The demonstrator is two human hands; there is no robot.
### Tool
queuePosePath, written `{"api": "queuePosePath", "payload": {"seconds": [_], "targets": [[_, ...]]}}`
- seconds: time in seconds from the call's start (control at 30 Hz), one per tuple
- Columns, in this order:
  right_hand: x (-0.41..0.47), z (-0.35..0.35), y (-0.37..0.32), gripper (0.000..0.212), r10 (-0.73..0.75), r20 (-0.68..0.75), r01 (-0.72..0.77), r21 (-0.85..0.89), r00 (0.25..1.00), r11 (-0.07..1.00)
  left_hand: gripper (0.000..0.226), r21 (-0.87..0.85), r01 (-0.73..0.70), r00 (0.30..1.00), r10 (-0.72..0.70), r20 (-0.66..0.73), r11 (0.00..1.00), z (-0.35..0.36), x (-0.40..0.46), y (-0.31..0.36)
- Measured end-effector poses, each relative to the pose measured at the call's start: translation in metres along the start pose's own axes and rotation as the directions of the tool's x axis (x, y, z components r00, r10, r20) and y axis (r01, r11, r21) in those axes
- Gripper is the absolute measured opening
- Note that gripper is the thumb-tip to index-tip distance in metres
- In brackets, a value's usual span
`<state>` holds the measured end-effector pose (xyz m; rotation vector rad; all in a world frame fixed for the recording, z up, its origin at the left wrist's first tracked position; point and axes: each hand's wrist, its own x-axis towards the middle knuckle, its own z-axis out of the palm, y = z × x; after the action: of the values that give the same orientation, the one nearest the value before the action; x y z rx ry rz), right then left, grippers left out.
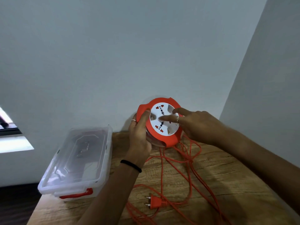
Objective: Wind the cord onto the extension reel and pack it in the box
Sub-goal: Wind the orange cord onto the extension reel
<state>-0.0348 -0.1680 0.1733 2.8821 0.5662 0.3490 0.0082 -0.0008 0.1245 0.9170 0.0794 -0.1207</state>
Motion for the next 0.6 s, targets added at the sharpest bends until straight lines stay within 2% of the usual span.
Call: {"api": "queuePosePath", "payload": {"seconds": [0.1,0.17,0.33,0.47,0.6], "targets": [[0.002,-0.003,0.003,0.092,-0.088,0.094,0.101,-0.142,0.992,0.985,0.039,-0.001,0.036,0.999,-0.036,0.016,0.999,-0.001,-0.001,-0.002],[0.004,-0.007,0.004,0.089,-0.118,0.115,0.136,-0.159,0.986,0.978,0.041,0.009,0.047,0.999,-0.047,0.02,0.999,0.0,-0.001,-0.001],[0.01,-0.017,0.005,0.073,-0.116,0.162,0.123,-0.037,0.98,0.992,0.041,0.041,0.032,0.999,-0.033,0.042,0.999,0.003,-0.002,-0.004],[0.013,-0.017,-0.004,0.066,-0.059,0.092,0.069,-0.102,0.994,0.992,0.04,0.021,0.064,0.997,-0.065,0.043,0.998,0.005,-0.003,-0.005],[0.02,-0.013,-0.013,0.068,-0.001,0.024,0.004,-0.143,1.0,0.99,0.036,-0.024,0.088,0.994,-0.086,0.06,0.996,0.01,-0.004,-0.001]]}}
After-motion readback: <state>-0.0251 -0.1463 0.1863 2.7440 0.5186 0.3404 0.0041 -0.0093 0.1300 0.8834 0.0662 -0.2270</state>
